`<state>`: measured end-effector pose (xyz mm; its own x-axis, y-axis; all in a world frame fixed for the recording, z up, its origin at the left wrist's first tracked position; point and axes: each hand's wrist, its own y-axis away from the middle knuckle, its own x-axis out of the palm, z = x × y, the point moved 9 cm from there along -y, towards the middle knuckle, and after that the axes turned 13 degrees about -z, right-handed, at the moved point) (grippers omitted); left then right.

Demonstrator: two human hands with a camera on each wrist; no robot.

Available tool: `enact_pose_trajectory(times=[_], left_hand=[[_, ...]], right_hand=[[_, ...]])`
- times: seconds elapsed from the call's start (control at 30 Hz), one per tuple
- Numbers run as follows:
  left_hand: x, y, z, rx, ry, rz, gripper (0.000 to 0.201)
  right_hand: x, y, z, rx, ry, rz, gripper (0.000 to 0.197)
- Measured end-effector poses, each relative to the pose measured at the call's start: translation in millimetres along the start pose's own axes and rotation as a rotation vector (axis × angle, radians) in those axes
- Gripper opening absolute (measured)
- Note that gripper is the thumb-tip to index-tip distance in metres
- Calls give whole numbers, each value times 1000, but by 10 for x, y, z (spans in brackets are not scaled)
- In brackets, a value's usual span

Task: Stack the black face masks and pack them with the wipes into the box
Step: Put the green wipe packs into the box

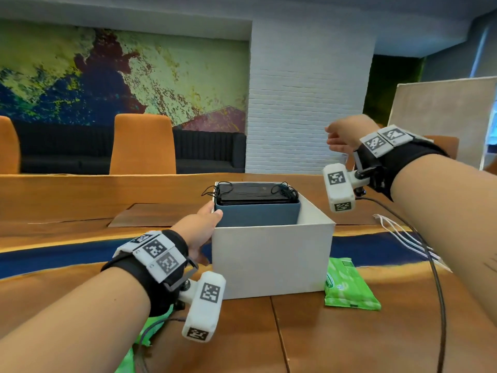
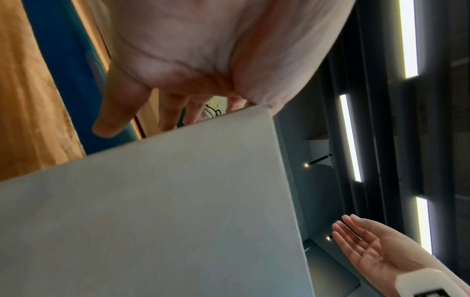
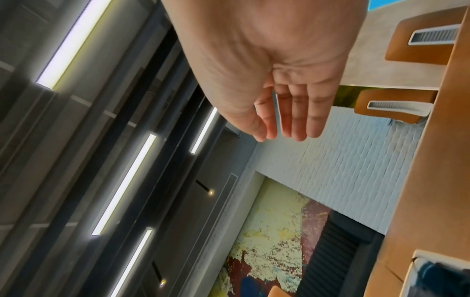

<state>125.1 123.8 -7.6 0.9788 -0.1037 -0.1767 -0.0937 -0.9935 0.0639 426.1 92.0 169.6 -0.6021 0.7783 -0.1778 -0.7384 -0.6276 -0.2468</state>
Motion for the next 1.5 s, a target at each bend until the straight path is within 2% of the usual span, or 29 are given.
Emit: enact_pose_trajectory(times=[0.07, 0.13, 0.17, 0.23, 0.27, 0.37, 0.43, 0.6, 0.67, 0.8, 1.0, 1.2, 1.4, 1.5], left_hand=[[-36, 57, -73, 48, -63, -41, 39], [-73, 127, -200, 147, -222, -91, 37], [-91, 167, -295, 224, -286, -126, 38], [-112, 265, -474, 389, -389, -197, 41], [-85, 321, -539, 462, -453, -206, 41], [152, 463, -577, 572, -668, -106, 30], [246, 494, -554, 594, -747, -81, 22], [242, 495, -507, 628, -769, -123, 16], [241, 506, -510, 651, -760, -131, 15], [243, 498, -530, 671, -698, -116, 15], [250, 459, -499, 667, -648, -95, 15], [245, 456, -481, 649, -641, -89, 16], [233, 456, -459, 640, -616, -95, 16], [220, 461, -455, 634, -601, -96, 16]], right_hand=[[-306, 114, -32, -7, 49, -81, 31], [-528, 266, -174, 19, 147, -84, 30], [-586, 336, -292, 57, 199, -36, 29], [-619, 556, -618, 174, 314, 122, 14], [-627, 656, -796, 231, 369, 176, 15], [-678, 836, -1351, 348, 542, 227, 24], [-685, 948, -1647, 390, 646, 232, 25], [-625, 1103, -2027, 394, 766, 265, 54], [-587, 1137, -2090, 399, 793, 273, 57], [-494, 1145, -2072, 308, 912, 280, 64], [-273, 1187, -2047, 198, 1143, 403, 81], [-143, 1219, -2057, 153, 1189, 455, 71], [-125, 1243, -2039, 104, 1263, 416, 42], [-199, 1263, -2061, 143, 1229, 384, 34]])
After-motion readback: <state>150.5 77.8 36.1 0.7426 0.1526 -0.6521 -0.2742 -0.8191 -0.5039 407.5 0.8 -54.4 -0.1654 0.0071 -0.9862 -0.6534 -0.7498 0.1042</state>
